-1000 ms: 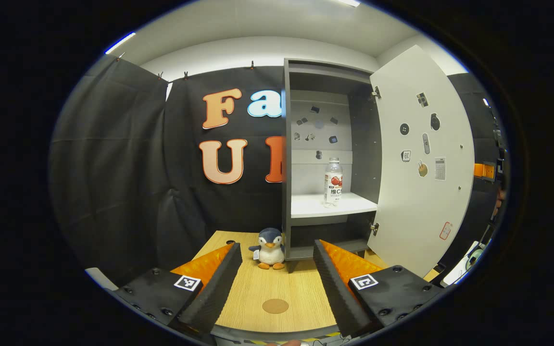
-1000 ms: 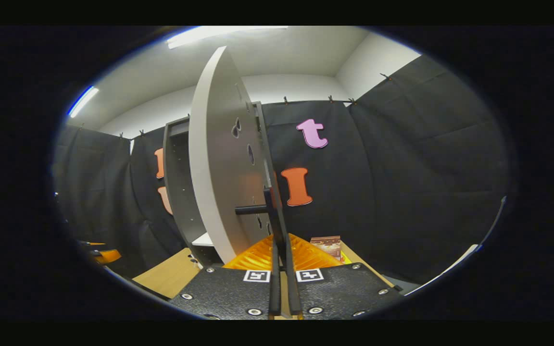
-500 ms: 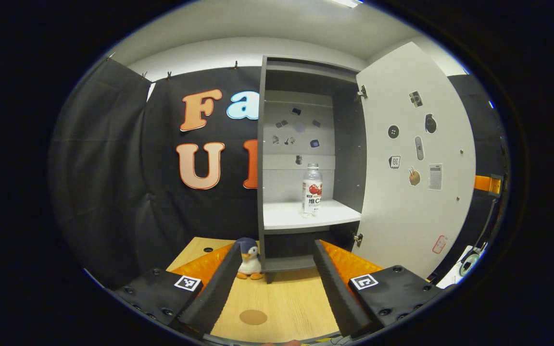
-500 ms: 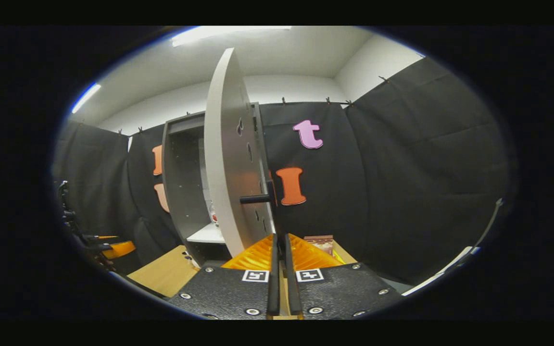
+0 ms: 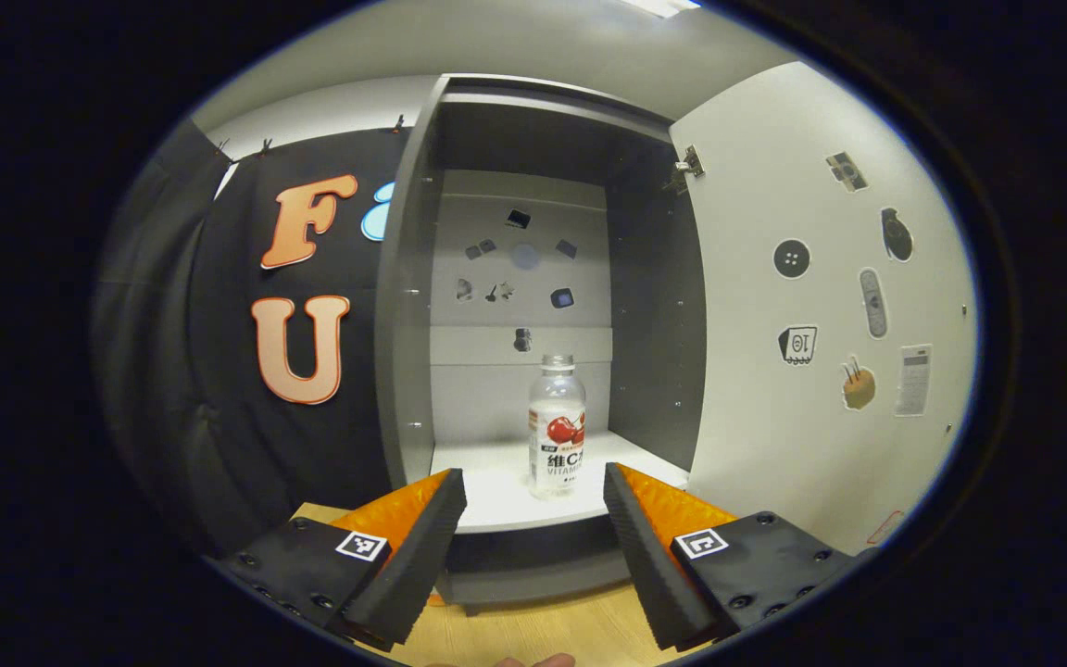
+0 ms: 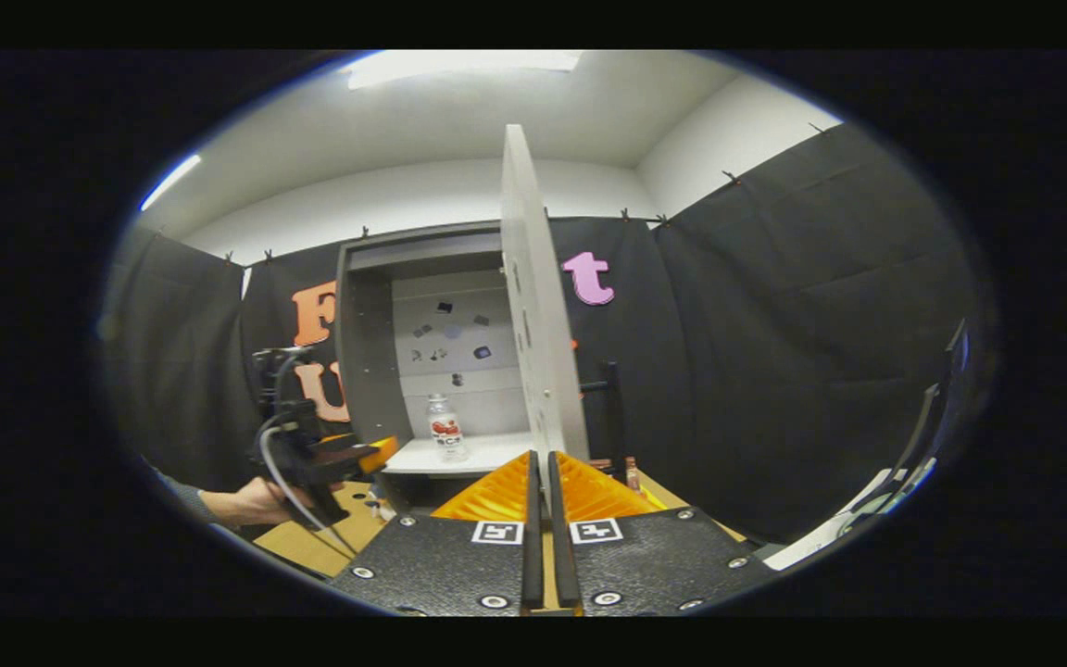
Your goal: Open the cabinet door with the right hand, grasp the bottle in the cabinet with the left hand and place it on the coaster, then close the cabinet door with the right hand.
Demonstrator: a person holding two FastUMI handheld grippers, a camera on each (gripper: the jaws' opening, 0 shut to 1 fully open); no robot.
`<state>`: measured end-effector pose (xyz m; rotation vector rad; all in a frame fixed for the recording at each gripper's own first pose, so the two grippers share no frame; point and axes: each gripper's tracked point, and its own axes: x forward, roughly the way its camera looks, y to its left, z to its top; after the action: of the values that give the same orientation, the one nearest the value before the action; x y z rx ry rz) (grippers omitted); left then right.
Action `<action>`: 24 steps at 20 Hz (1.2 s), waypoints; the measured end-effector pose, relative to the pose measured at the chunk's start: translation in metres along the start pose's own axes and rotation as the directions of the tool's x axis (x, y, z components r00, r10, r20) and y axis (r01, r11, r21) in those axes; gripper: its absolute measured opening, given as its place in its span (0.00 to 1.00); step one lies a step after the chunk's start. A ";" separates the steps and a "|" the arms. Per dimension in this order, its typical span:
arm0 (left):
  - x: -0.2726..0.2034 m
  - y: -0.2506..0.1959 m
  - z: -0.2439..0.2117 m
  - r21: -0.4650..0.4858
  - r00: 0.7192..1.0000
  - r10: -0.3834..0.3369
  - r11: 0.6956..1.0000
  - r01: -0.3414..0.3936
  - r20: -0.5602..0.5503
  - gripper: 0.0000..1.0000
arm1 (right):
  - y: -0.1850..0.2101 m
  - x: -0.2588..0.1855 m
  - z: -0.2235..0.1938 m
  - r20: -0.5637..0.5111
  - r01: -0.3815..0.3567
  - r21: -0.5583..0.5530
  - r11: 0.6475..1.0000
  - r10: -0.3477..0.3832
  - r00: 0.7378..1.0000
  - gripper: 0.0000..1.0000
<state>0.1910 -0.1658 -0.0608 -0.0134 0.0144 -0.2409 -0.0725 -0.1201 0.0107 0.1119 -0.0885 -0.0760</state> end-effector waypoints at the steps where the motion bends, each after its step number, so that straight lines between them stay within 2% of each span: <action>1: 0.018 -0.005 -0.001 0.001 1.000 -0.017 1.000 0.017 0.007 0.95 | 0.012 0.003 -0.005 -0.017 0.008 -0.013 1.000 -0.008 1.000 0.00; 2: 0.038 -0.009 -0.003 0.002 1.000 -0.030 1.000 0.030 0.004 0.95 | 0.018 0.006 -0.006 -0.006 0.023 -0.042 0.999 -0.023 1.000 0.05; 4: 0.070 -0.016 -0.014 -0.006 0.999 -0.048 0.999 0.048 -0.014 0.97 | 0.039 0.019 -0.014 -0.034 0.007 -0.057 0.998 -0.009 0.999 0.00; 6: 0.099 -0.018 -0.026 -0.022 0.998 -0.047 0.999 0.046 -0.036 0.97 | 0.061 0.032 -0.033 -0.091 -0.023 -0.034 0.999 0.020 0.996 0.03; 9: 0.128 -0.014 -0.034 -0.036 0.998 -0.048 0.998 0.047 -0.035 0.99 | 0.072 0.047 -0.059 -0.163 -0.024 -0.051 0.998 0.016 0.987 0.19; 10: 0.136 -0.015 -0.036 -0.036 0.998 -0.054 0.998 0.053 -0.037 0.95 | 0.074 0.049 -0.062 -0.172 -0.023 -0.043 0.999 0.016 0.985 0.13; 12: 0.151 -0.015 -0.038 -0.027 0.998 -0.059 0.998 0.058 -0.035 0.97 | 0.084 0.056 -0.070 -0.196 -0.025 -0.016 1.000 0.021 0.980 0.15; 16: 0.176 -0.012 -0.035 -0.012 0.998 -0.058 0.998 0.057 -0.017 0.95 | 0.088 0.072 -0.087 -0.234 -0.008 0.000 1.000 0.008 0.972 0.16; 17: 0.175 -0.010 -0.033 0.001 0.999 -0.049 0.999 0.049 -0.014 0.97 | 0.089 0.072 -0.090 -0.240 -0.007 0.005 1.000 0.008 0.971 0.16; 19: 0.167 -0.008 -0.031 0.019 0.999 -0.046 0.999 0.047 -0.016 0.84 | 0.090 0.068 -0.094 -0.251 -0.008 0.006 1.000 0.009 0.968 0.16; 24: 0.094 0.000 -0.020 0.046 0.999 -0.038 0.998 0.036 0.039 0.81 | 0.090 0.049 -0.090 -0.236 -0.029 0.031 0.999 0.036 0.971 0.16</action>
<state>0.2819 -0.1882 -0.0816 0.0271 -0.0307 -0.2780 -0.0090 -0.0252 -0.0637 0.1462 0.1472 -0.0284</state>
